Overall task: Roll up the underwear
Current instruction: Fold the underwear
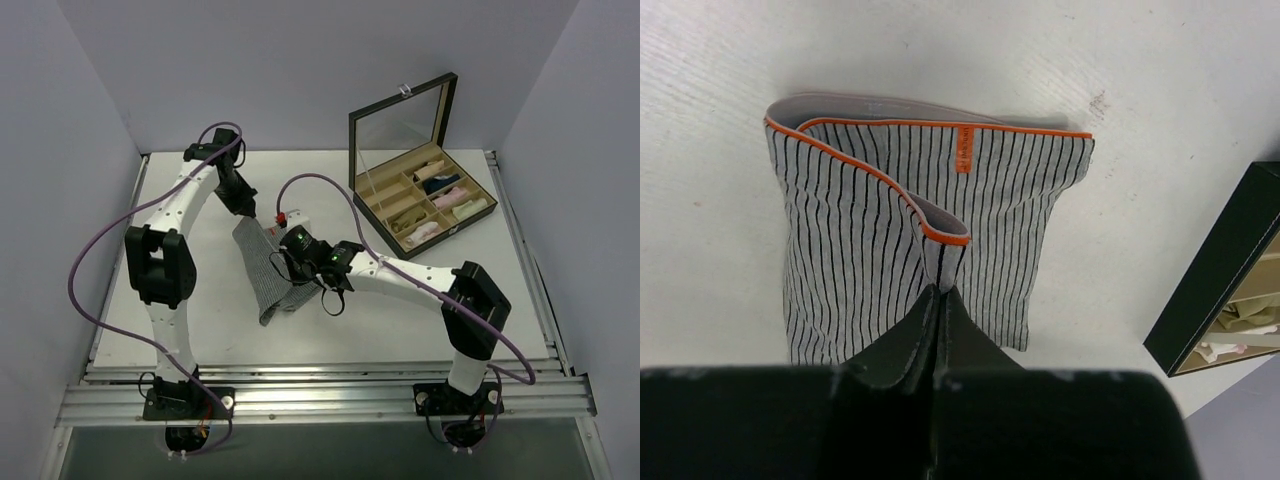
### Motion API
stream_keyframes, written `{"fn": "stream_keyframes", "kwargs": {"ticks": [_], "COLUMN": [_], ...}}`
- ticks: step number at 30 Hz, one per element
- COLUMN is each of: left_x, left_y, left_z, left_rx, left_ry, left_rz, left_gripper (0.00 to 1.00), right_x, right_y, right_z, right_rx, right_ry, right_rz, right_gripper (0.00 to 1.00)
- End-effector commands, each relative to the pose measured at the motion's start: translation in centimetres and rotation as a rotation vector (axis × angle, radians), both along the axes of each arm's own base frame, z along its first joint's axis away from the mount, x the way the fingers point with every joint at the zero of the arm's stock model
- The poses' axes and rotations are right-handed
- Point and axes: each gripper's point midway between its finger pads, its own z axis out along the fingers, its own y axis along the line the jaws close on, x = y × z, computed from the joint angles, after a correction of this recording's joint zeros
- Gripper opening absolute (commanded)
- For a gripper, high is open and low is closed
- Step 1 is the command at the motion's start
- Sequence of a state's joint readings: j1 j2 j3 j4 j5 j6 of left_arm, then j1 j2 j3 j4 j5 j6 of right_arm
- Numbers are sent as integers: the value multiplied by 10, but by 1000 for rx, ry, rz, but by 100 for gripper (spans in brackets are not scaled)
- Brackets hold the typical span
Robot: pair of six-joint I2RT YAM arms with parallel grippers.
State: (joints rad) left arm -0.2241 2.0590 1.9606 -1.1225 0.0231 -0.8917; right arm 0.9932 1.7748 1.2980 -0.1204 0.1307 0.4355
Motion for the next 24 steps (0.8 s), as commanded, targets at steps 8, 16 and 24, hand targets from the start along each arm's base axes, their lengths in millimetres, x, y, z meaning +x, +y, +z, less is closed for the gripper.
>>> {"fn": "stream_keyframes", "kwargs": {"ticks": [8, 16, 24], "left_x": [26, 46, 61], "left_y": [-30, -57, -139], "left_z": [22, 15, -29], "left_rx": [-37, -91, -265], "left_ry": [-53, -97, -111], "left_rz": [-10, -36, -179], "left_gripper": [2, 2, 2], "right_x": [6, 28, 47], "right_y": [-8, -42, -89], "right_z": [32, 13, -20], "right_rx": [85, 81, 136], "right_ry": [-27, -3, 14], "right_rz": [-2, -113, -319], "right_gripper": [0, 0, 0]}}
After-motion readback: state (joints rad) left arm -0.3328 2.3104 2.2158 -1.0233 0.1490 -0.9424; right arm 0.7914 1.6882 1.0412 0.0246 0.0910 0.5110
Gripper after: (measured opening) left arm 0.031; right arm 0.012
